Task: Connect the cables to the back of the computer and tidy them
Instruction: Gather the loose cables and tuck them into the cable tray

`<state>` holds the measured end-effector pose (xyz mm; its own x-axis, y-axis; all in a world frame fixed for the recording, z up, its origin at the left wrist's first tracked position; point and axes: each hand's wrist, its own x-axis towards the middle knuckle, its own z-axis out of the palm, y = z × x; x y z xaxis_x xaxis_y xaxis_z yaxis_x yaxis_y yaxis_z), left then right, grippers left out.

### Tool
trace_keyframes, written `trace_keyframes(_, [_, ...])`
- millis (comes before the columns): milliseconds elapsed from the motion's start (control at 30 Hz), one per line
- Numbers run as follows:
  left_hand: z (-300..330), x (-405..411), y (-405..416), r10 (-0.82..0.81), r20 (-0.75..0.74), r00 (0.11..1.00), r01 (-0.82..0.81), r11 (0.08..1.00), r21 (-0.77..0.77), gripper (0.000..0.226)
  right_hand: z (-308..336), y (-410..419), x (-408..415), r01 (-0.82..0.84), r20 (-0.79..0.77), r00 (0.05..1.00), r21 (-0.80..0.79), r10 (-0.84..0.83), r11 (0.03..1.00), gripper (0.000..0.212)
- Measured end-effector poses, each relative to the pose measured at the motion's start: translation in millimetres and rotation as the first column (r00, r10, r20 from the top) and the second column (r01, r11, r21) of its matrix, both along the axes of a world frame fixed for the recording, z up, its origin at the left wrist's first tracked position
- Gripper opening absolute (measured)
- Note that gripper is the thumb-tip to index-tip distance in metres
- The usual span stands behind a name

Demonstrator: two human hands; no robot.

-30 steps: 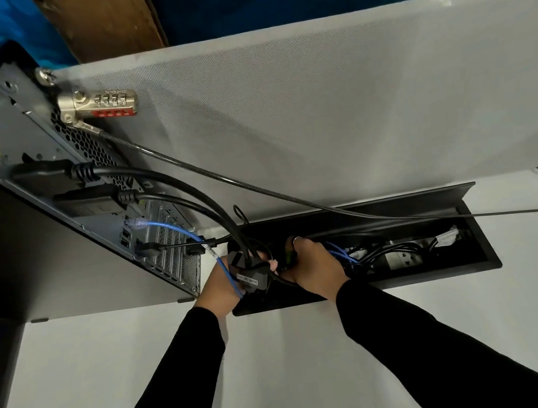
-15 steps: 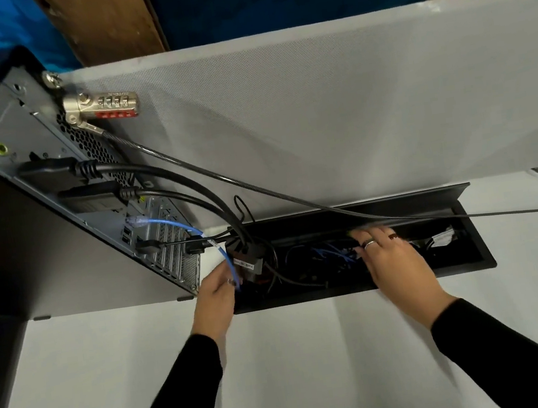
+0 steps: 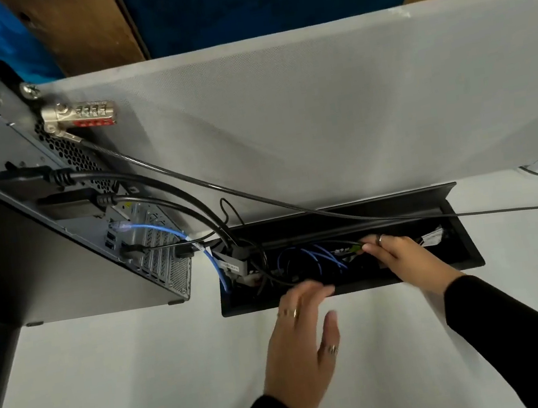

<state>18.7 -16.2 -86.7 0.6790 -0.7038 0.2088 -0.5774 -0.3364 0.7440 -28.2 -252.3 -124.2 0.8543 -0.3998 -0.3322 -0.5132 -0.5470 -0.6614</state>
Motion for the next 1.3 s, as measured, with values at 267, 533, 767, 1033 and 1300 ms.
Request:
trace_keyframes(267, [-14.1, 34.5, -63.8, 0.000, 0.101, 0.995, -0.050, 0.868, 0.494, 0.079, 1.5, -7.6, 27.5, -0.147, -0.276, 0.948, 0.069, 0.160, 0.987, 0.032])
trace_keyframes(533, [-35.1, 30.3, -70.7, -0.013, 0.281, 0.960, -0.174, 0.756, 0.631, 0.065, -9.8, -9.6, 49.1, -0.217, -0.355, 0.906, 0.083, 0.233, 0.973, 0.038])
trace_keyframes(767, [-42.3, 29.1, -71.6, -0.055, 0.316, 0.947, -0.196, 0.681, 0.705, 0.062, -21.8, -2.1, 55.3, -0.137, -0.395, 0.914, -0.100, 0.088, 0.985, 0.048])
trace_keyframes(1033, [-44.6, 30.3, -75.9, -0.003, 0.279, 0.960, -0.220, 0.608, 0.763, 0.065, -34.2, -5.6, 51.2, -0.065, -0.344, 0.938, -0.069, 0.037, 0.996, 0.050])
trace_keyframes(1300, [-55.2, 30.4, -74.8, -0.016, 0.331, 0.943, -0.243, 0.647, 0.723, 0.056, -14.2, -14.7, 33.9, -0.127, -0.474, 0.876, -0.053, 0.087, 0.990, 0.060])
